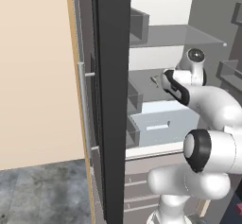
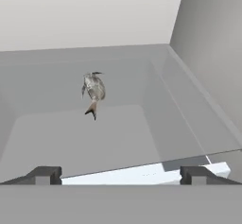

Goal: Take the fish out of the fridge, briefly rinse it in the sink, and place it on the tray next to the sink.

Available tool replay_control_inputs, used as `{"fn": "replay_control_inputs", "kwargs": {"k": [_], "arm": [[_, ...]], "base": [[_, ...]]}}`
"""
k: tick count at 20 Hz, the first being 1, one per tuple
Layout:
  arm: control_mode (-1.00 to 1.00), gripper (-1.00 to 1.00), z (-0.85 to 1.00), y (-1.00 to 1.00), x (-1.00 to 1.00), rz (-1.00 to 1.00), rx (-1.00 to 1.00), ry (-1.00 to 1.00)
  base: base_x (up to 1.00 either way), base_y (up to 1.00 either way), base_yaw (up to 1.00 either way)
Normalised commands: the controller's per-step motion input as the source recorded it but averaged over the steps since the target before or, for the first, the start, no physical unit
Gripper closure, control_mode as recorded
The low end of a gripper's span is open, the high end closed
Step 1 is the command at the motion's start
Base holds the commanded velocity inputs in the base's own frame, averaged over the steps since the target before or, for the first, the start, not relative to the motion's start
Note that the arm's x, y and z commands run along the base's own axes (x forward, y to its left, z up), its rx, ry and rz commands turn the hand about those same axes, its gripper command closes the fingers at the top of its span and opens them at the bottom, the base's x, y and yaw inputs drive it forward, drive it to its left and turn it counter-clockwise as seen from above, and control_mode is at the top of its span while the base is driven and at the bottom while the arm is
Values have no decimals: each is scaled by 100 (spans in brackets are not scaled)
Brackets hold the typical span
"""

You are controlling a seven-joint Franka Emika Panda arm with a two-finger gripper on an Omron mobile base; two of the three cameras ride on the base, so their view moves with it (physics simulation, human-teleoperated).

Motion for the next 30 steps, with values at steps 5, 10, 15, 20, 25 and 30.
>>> {"fn": "replay_control_inputs", "kwargs": {"k": [5, 10, 15, 20, 25, 30], "arm": [[-100, -100, -5, 3, 3, 0, 0, 1], [-100, -100, -35, 25, 5, 0, 0, 9], [-100, -100, -14, 4, 0, 3, 12, 0], [-100, -100, 0, 1, 0, 1, 2, 0], [-100, -100, -10, 23, 44, 0, 0, 0], [-100, -100, -4, 6, 50, 0, -2, 0]], "base": [[0, 0, 0], [0, 0, 0], [0, 0, 0], [0, 0, 0], [0, 0, 0], [0, 0, 0]]}}
